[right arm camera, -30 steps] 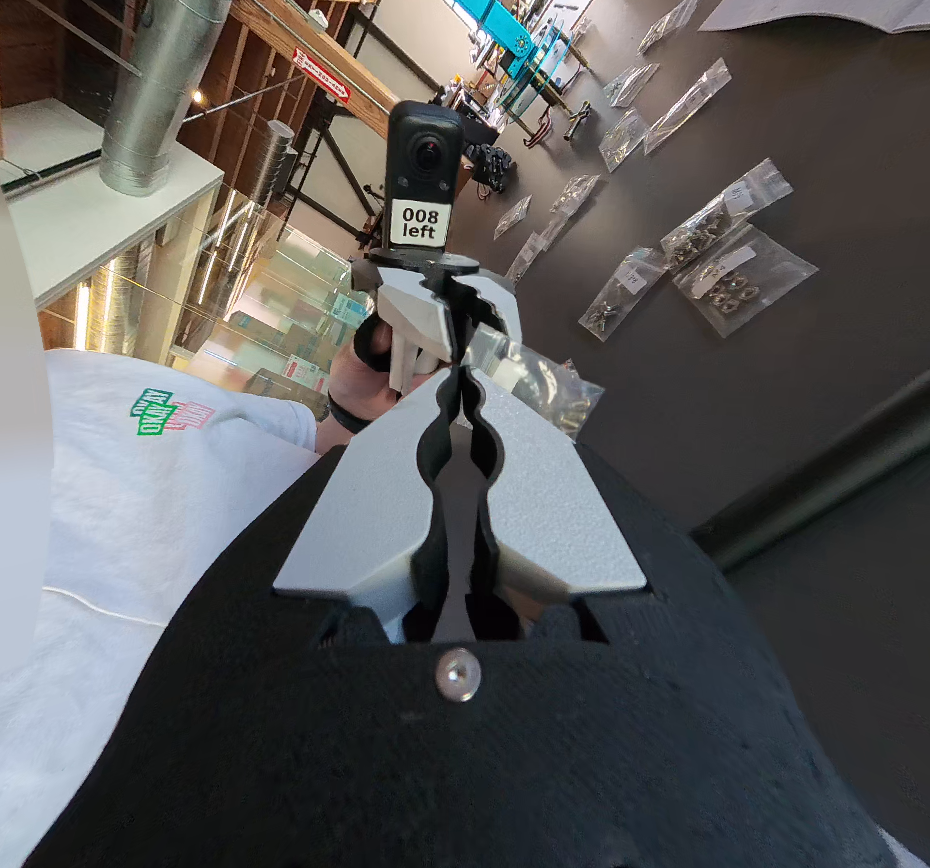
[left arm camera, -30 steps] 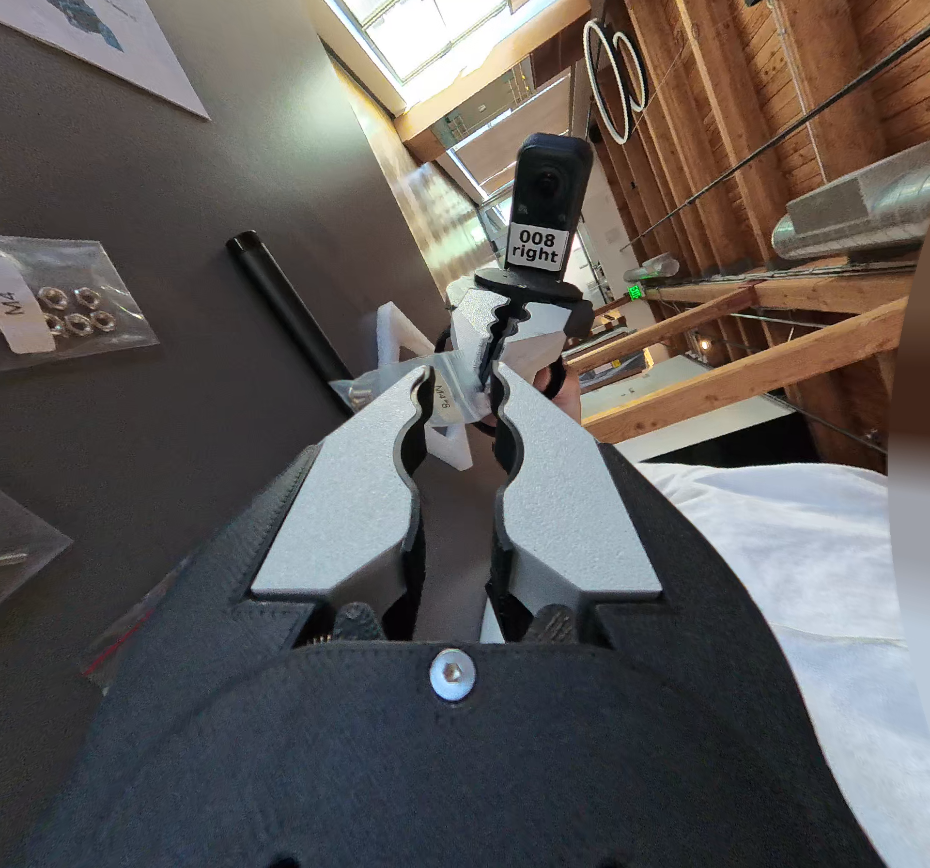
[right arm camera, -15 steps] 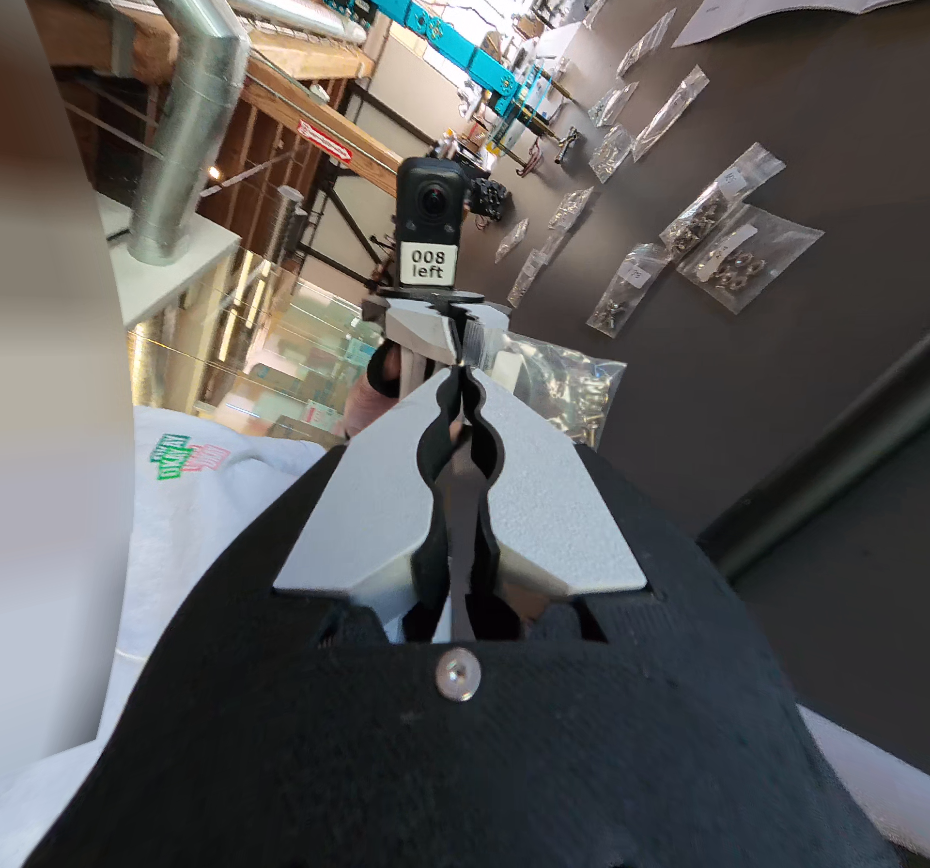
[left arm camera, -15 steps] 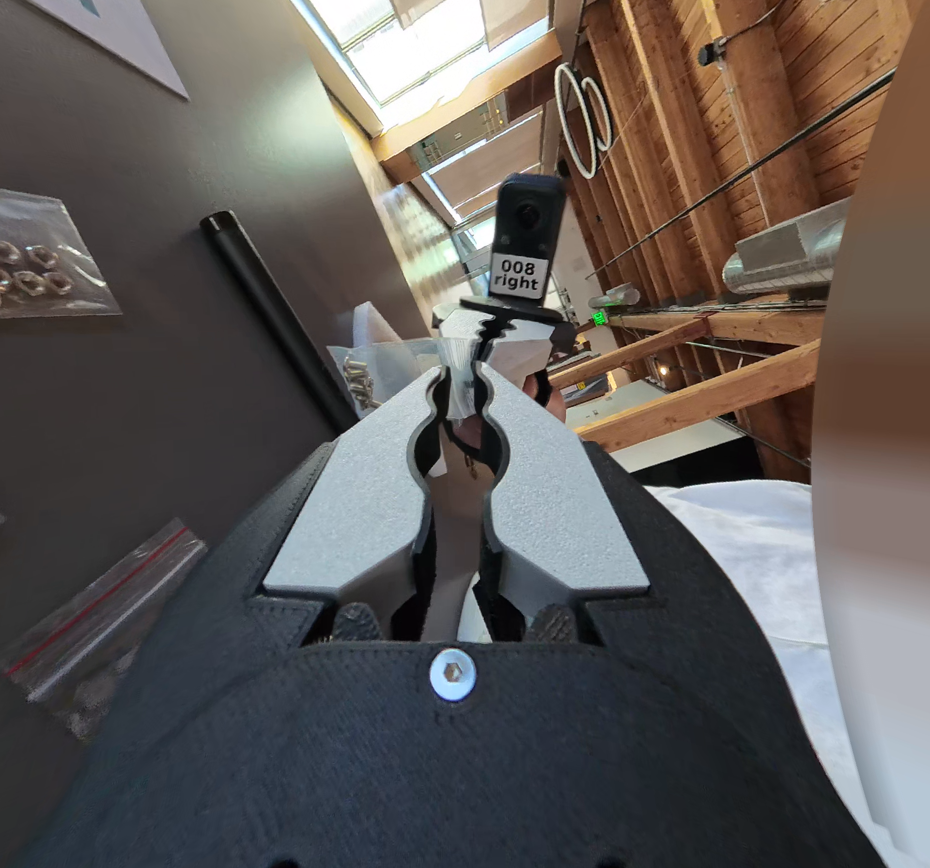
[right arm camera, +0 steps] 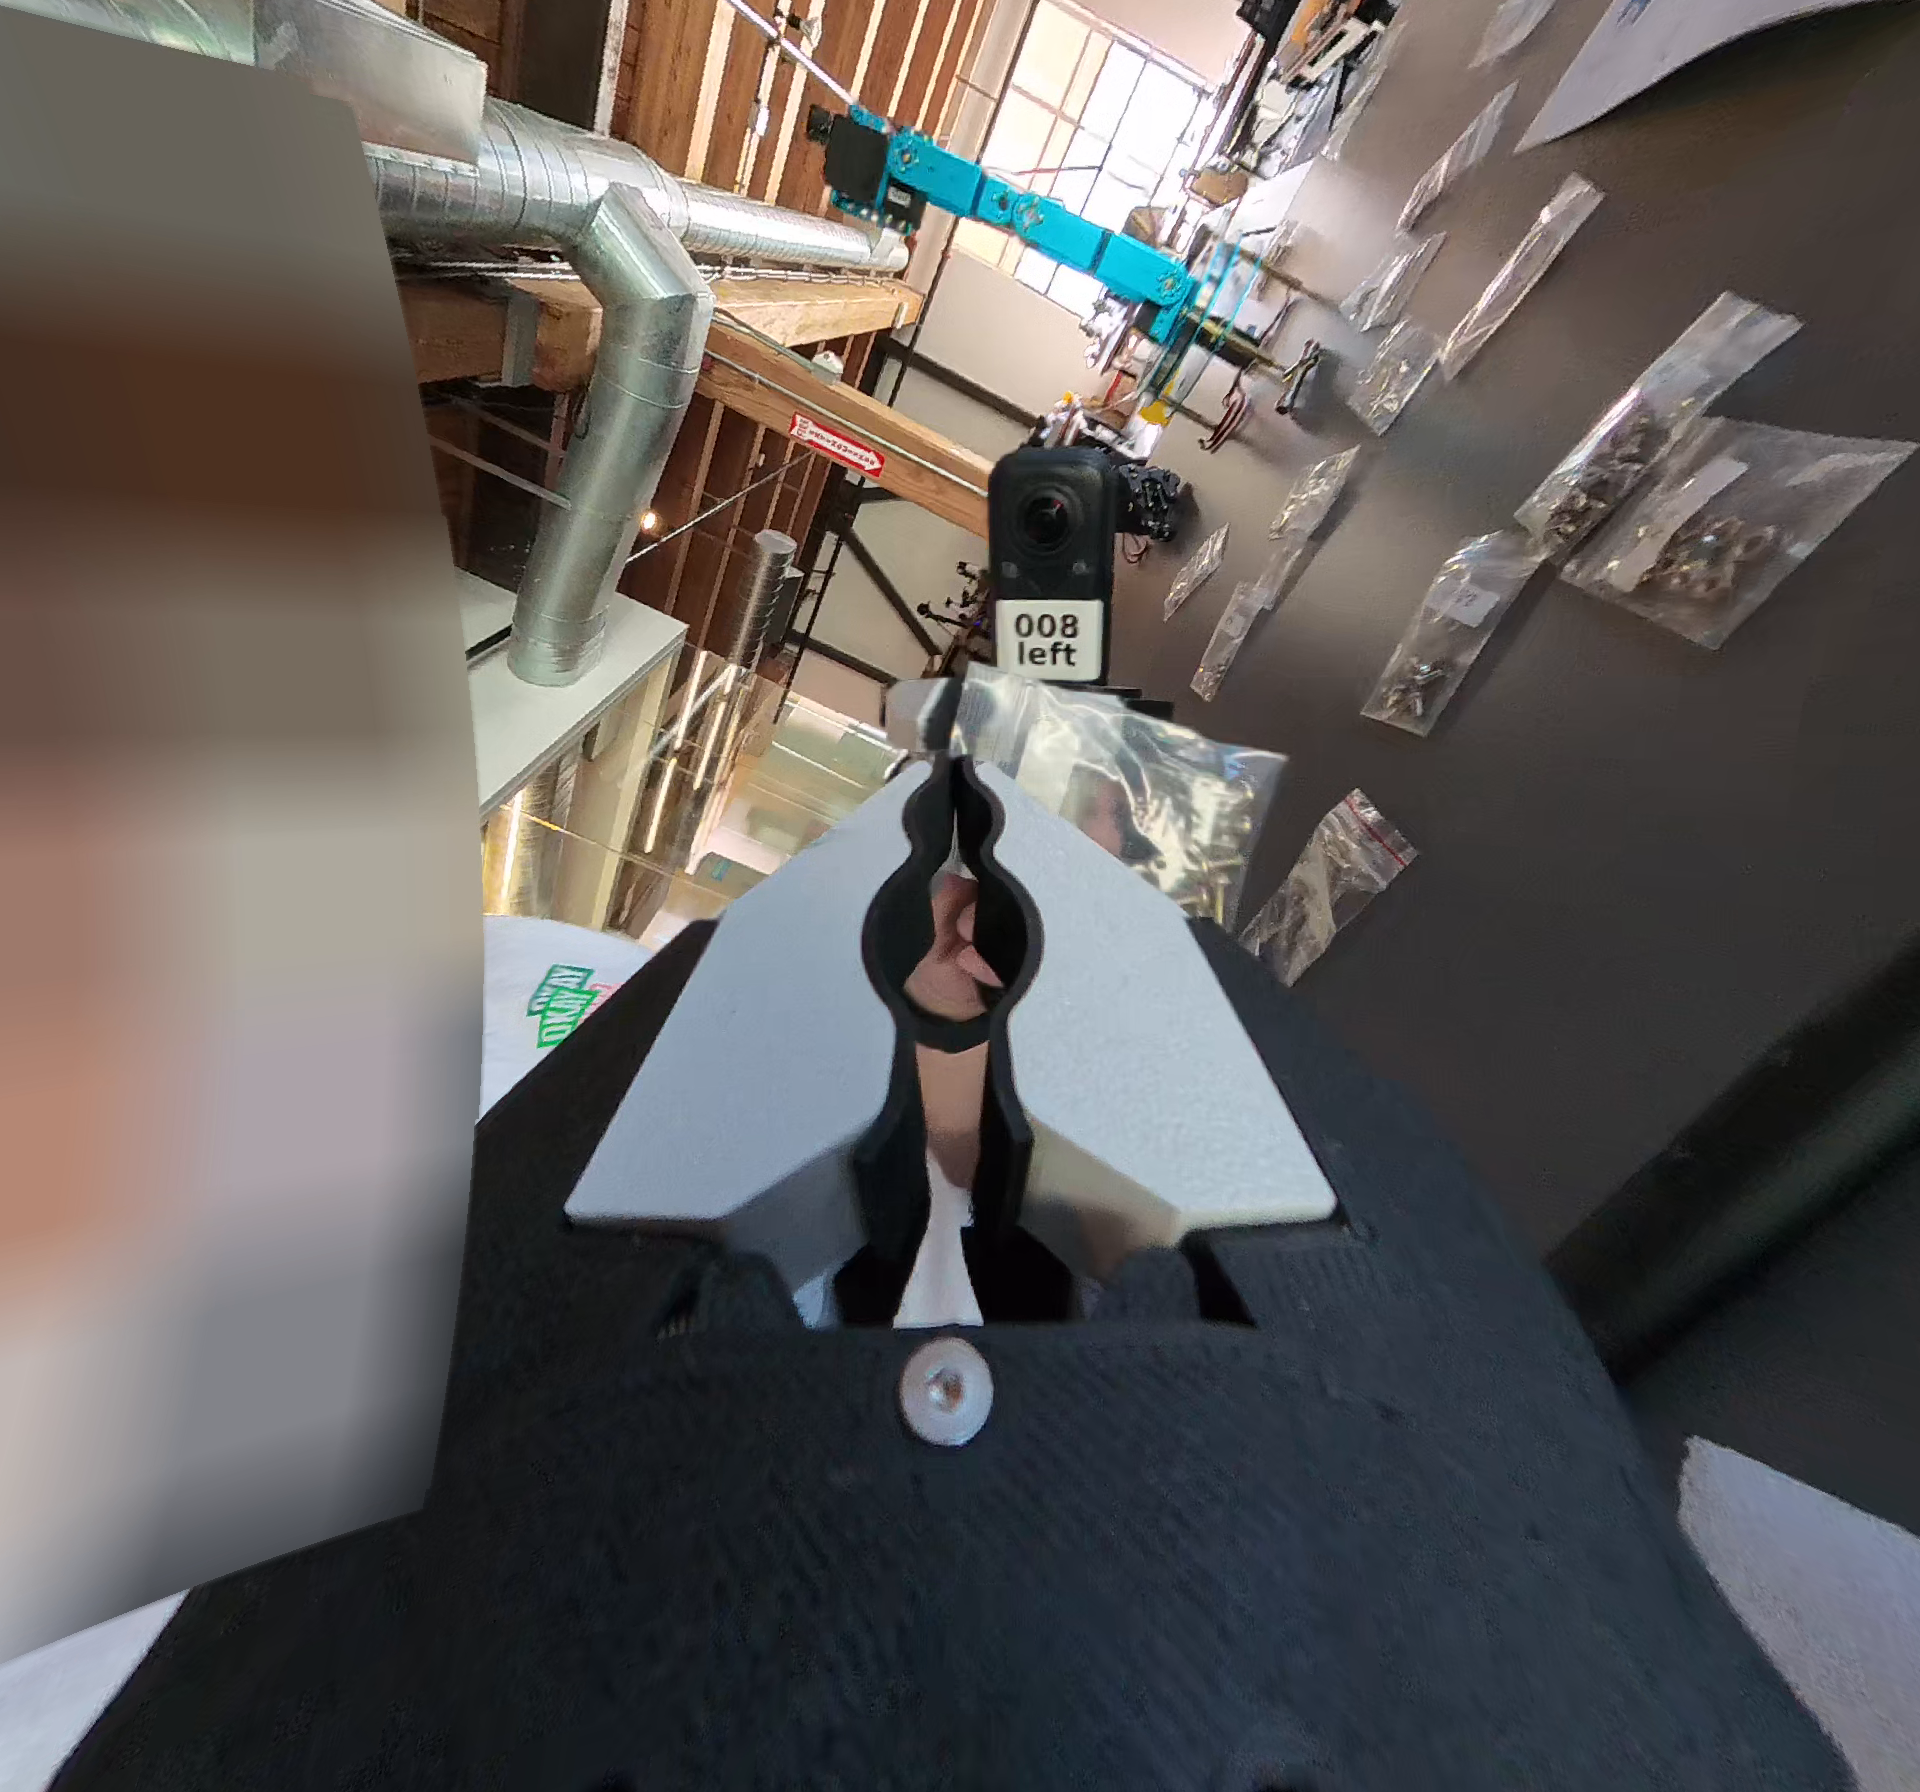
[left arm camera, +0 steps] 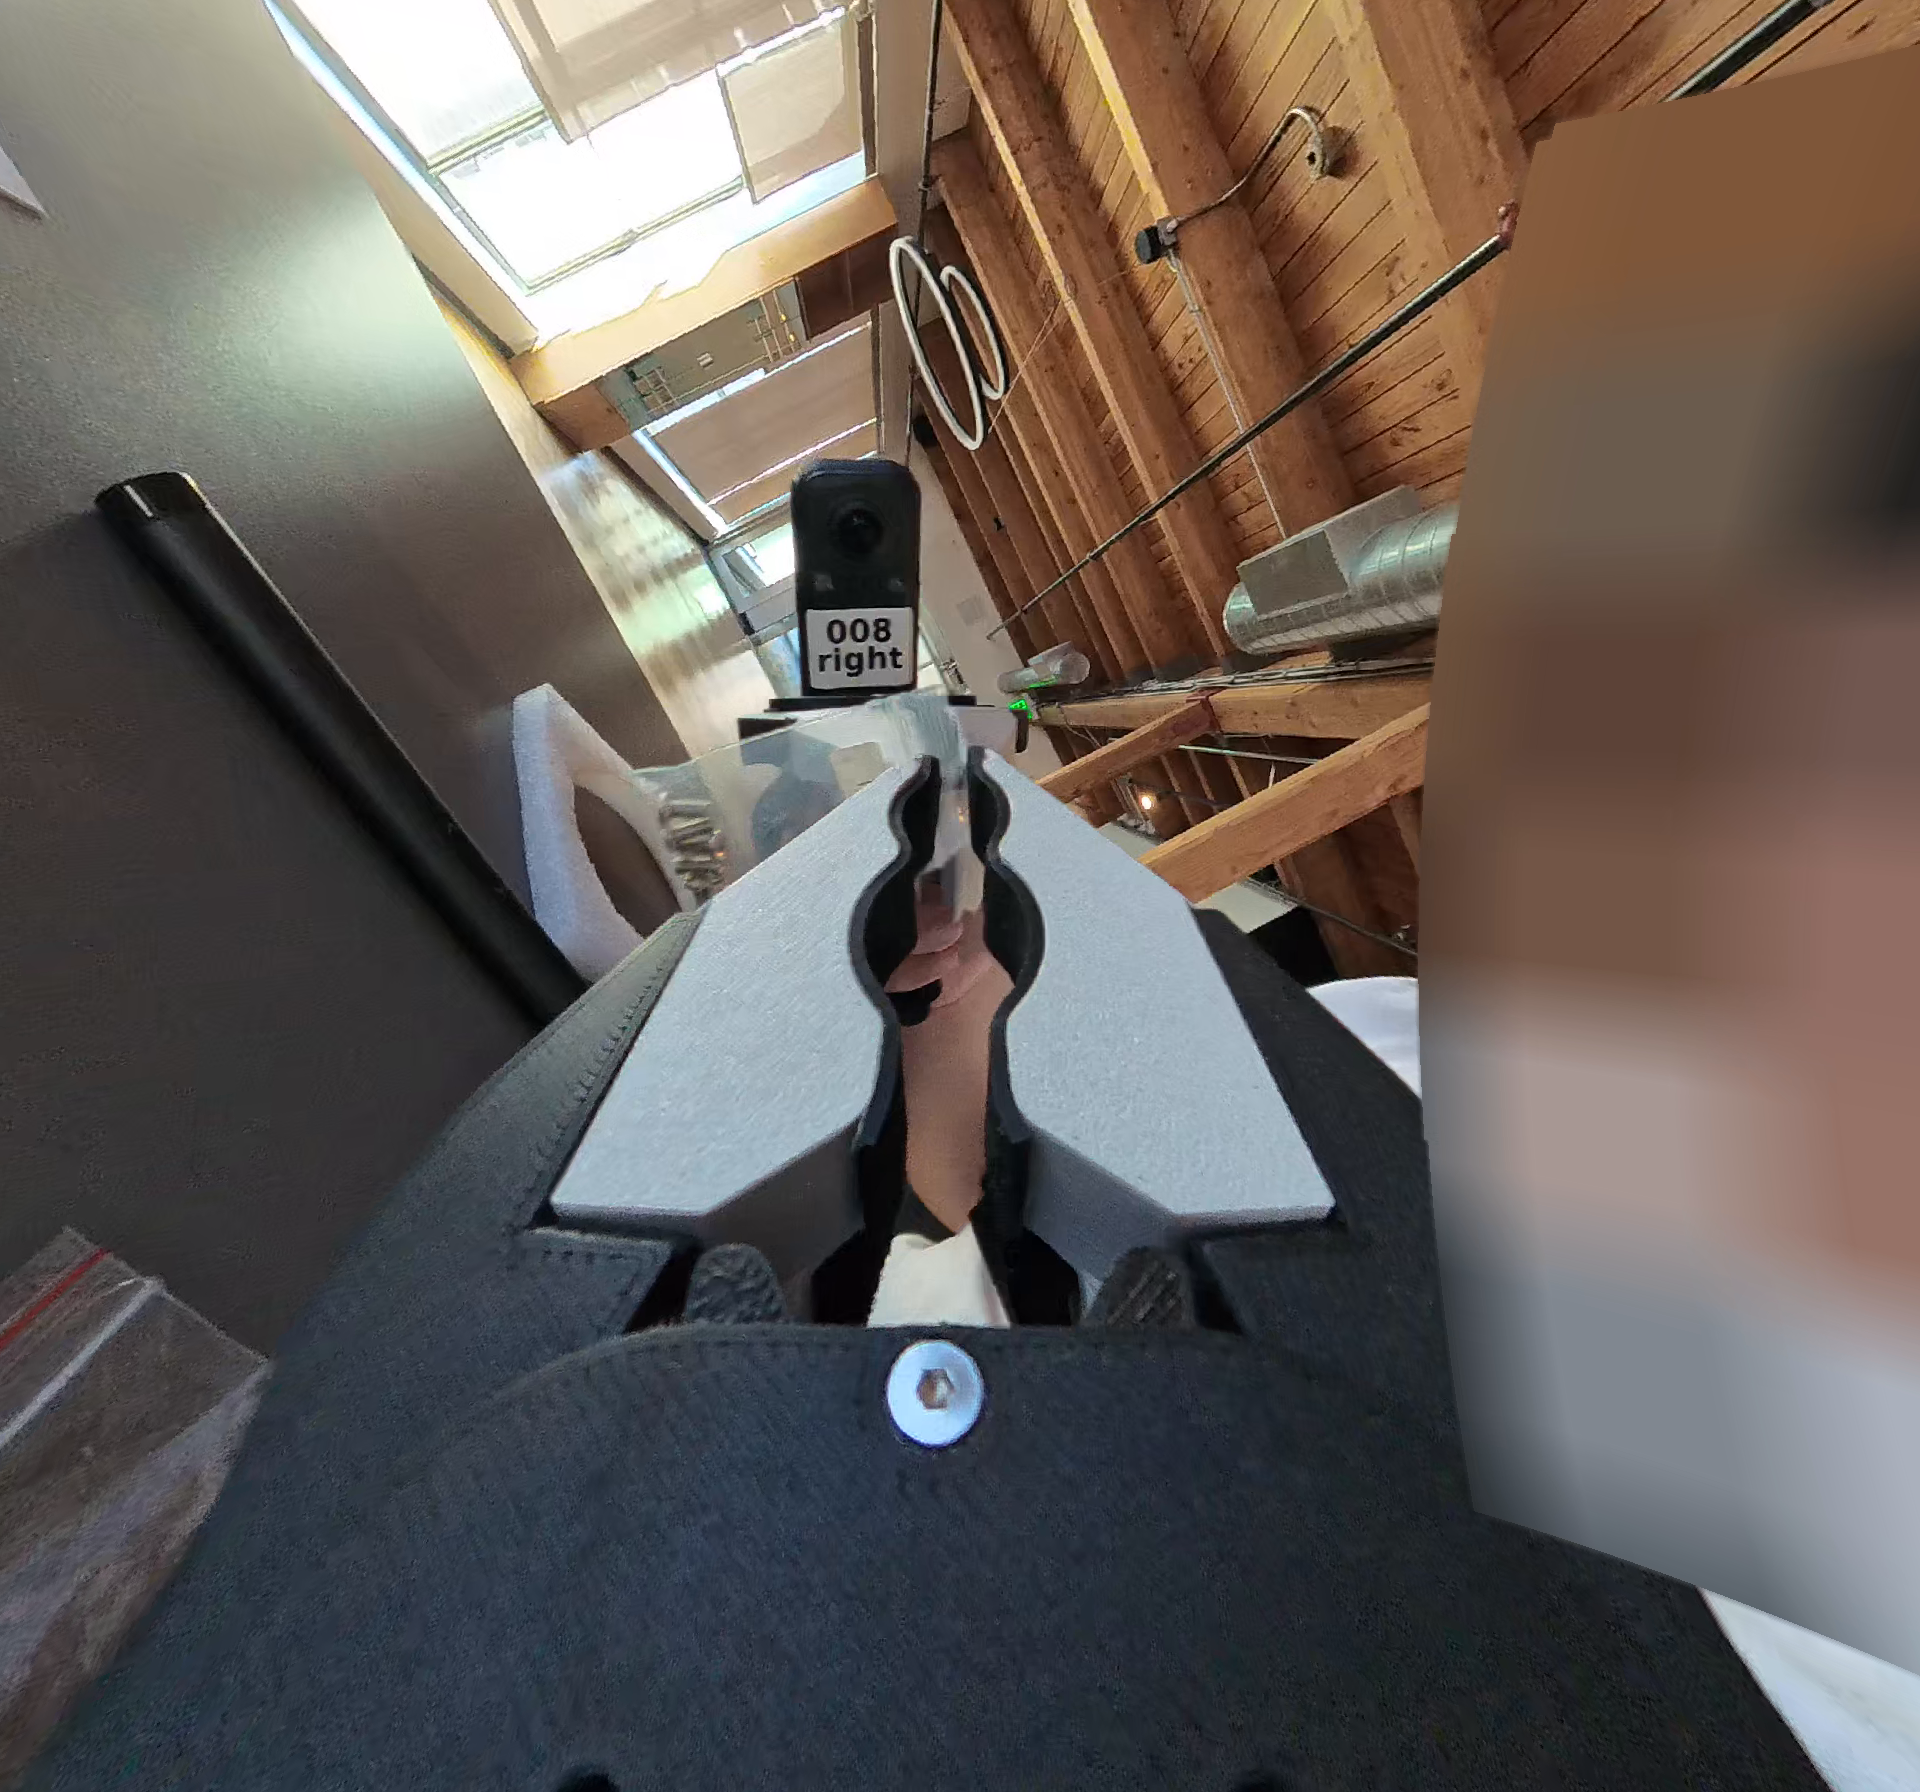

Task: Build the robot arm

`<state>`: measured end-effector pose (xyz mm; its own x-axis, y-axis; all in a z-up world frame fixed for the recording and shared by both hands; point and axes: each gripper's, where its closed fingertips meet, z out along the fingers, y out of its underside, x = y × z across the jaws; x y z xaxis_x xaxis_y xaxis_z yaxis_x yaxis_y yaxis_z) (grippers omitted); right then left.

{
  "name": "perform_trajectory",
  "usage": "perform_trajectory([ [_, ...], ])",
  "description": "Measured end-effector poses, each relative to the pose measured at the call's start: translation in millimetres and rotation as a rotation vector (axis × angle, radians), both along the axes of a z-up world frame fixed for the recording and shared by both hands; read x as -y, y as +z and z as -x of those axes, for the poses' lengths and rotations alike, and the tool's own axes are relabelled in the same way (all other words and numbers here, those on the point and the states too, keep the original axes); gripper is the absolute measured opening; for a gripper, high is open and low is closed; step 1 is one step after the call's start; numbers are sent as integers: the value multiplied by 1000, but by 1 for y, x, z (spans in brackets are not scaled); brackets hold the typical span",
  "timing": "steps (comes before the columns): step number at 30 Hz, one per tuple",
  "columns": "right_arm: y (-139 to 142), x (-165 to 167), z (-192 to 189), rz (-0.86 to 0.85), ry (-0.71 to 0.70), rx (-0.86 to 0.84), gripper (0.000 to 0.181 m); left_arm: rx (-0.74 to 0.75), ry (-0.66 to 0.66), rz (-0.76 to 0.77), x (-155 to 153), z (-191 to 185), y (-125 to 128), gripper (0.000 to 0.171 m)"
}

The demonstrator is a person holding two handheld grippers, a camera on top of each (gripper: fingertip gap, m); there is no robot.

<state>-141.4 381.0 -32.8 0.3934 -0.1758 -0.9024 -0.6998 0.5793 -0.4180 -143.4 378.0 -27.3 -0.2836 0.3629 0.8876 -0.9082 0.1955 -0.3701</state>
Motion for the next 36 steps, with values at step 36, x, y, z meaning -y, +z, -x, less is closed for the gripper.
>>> perform_trajectory([
  [36, -12, -2, -1, 251, -114, 11, 0, 525, 164, -291, -1, 9, -20, 0],
])
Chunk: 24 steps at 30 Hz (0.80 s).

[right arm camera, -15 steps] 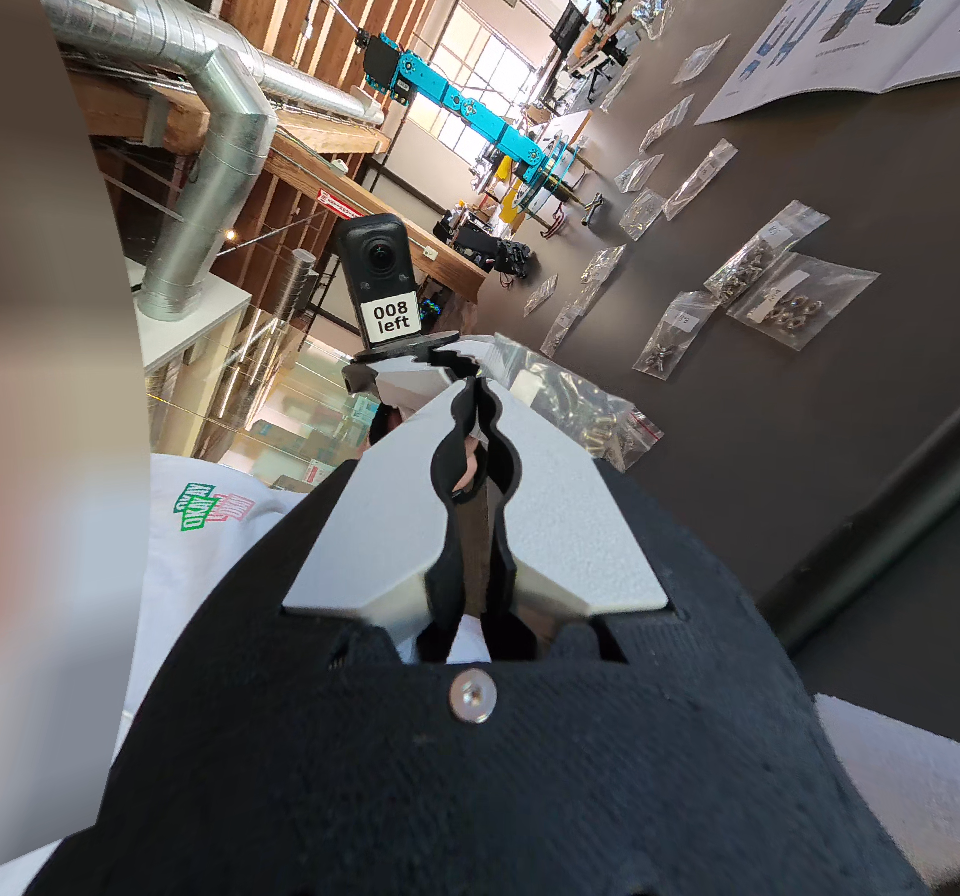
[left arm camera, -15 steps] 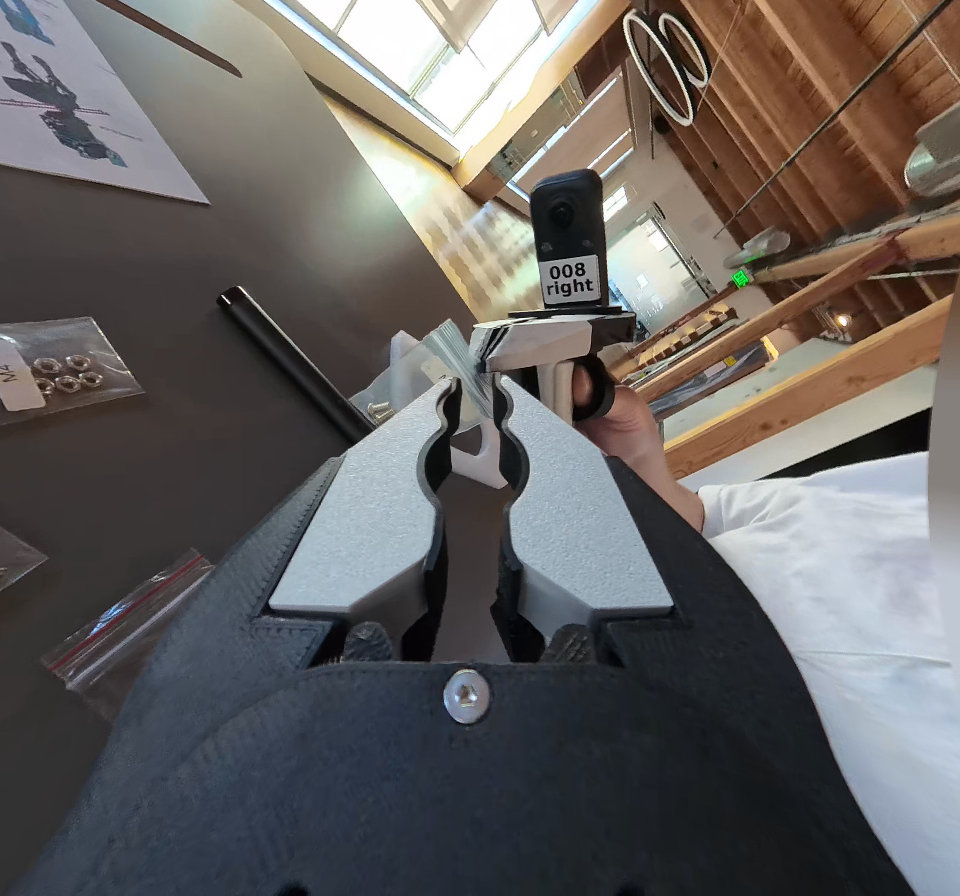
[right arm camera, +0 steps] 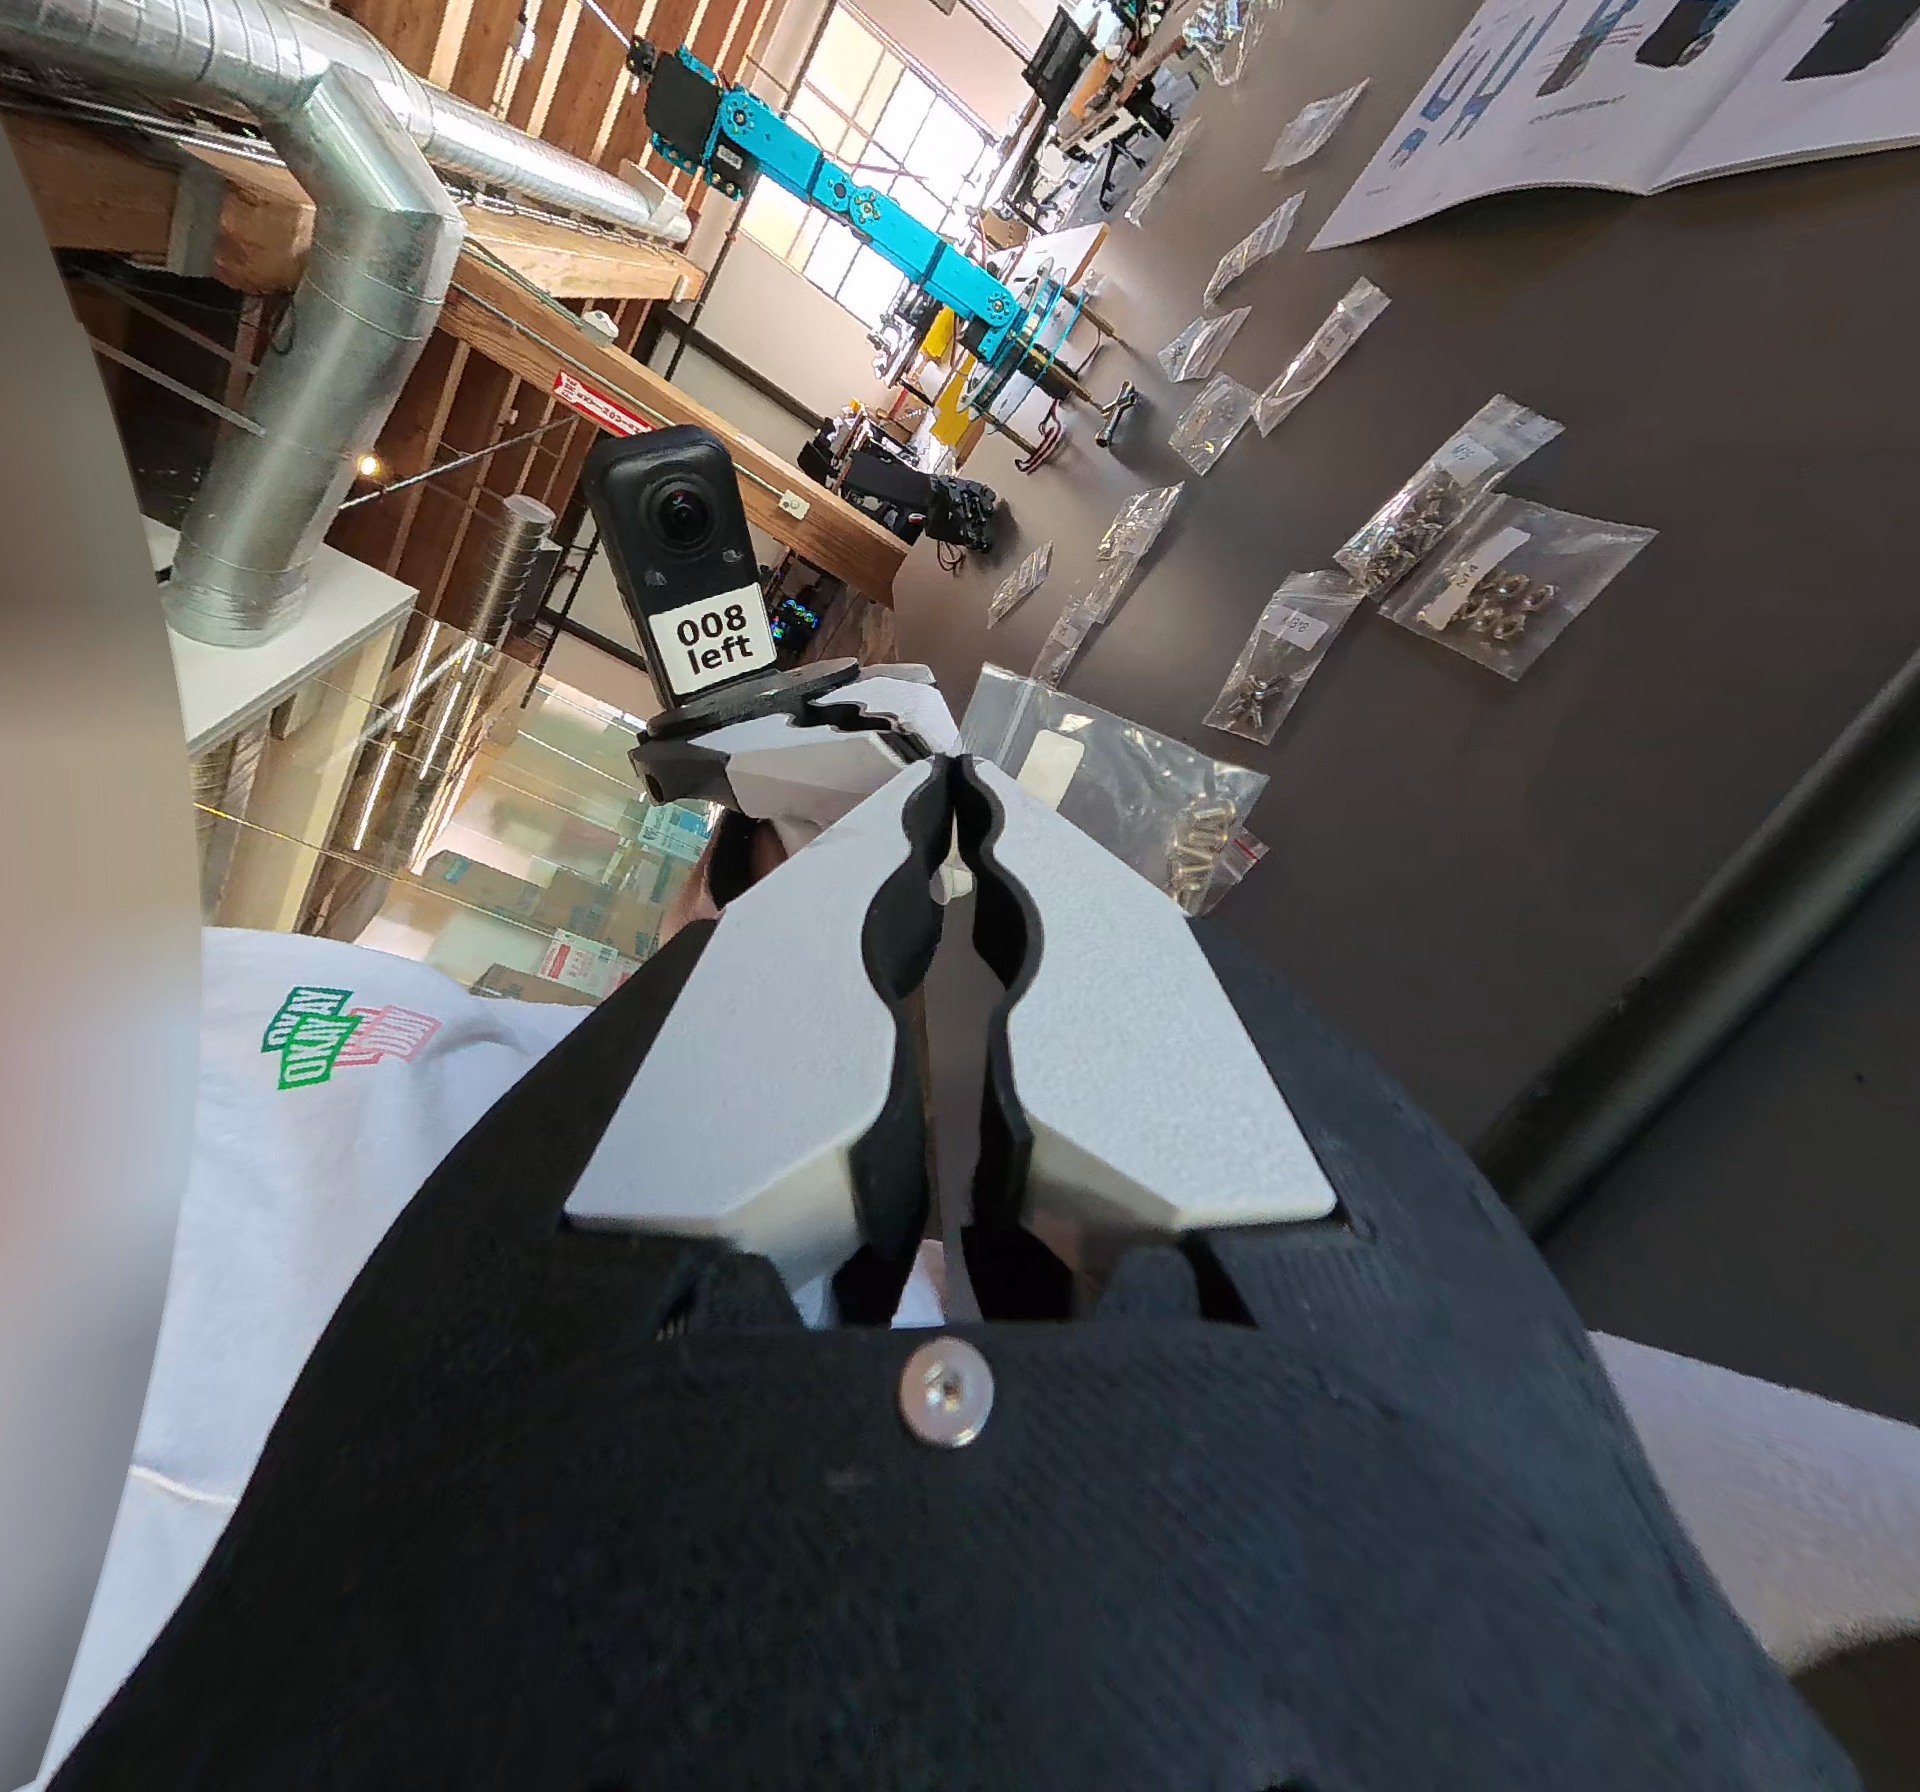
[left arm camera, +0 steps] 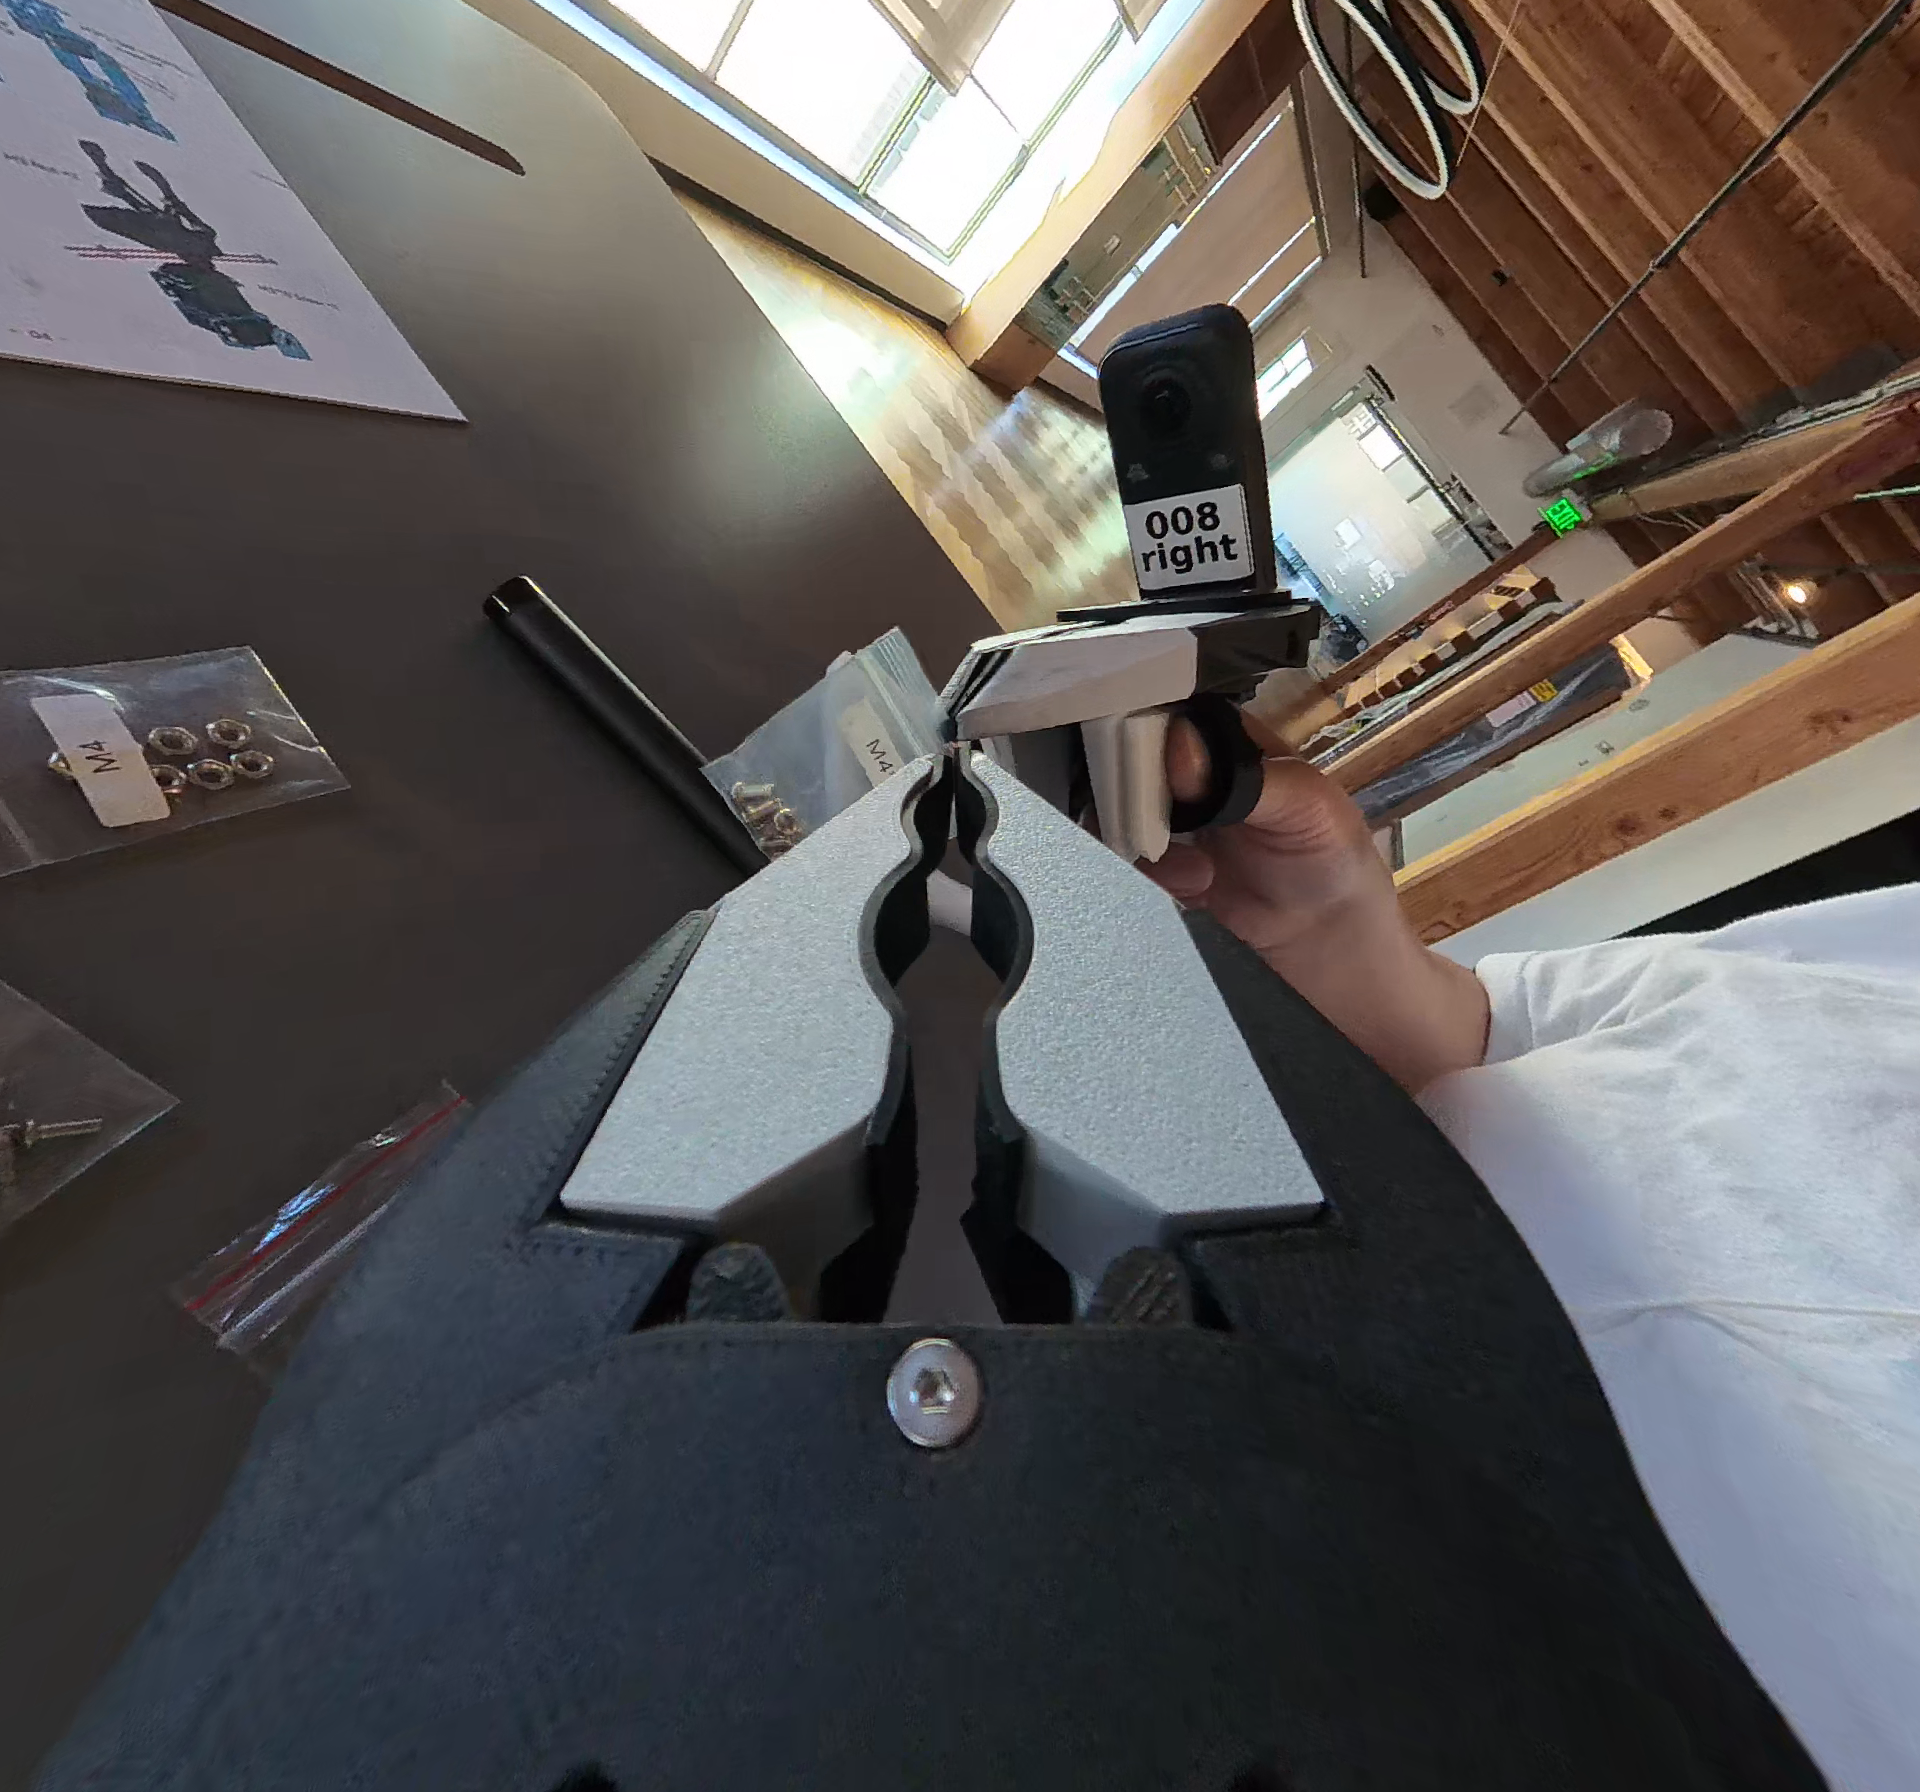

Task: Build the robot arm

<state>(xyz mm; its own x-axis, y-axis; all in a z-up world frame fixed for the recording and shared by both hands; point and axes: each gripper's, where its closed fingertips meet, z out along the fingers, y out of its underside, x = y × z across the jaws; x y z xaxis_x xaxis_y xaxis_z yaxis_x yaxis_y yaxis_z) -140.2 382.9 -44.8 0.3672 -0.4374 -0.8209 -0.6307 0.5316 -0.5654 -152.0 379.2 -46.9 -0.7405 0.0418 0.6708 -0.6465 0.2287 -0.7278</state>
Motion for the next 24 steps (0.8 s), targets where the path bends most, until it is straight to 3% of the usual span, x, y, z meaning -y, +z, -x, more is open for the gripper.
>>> perform_trajectory([
  [11, -10, 1, 4, 96, 39, -23, 3, -31, -29, 17, 1, 1, -7, 0],
  [21, -10, 2, 7, 68, 59, -30, 0, -1, -39, 19, 1, 2, -6, 0],
  [24, -17, 6, 5, 126, 34, -49, 0, 41, -18, -21, 0, -1, -13, 0],
])
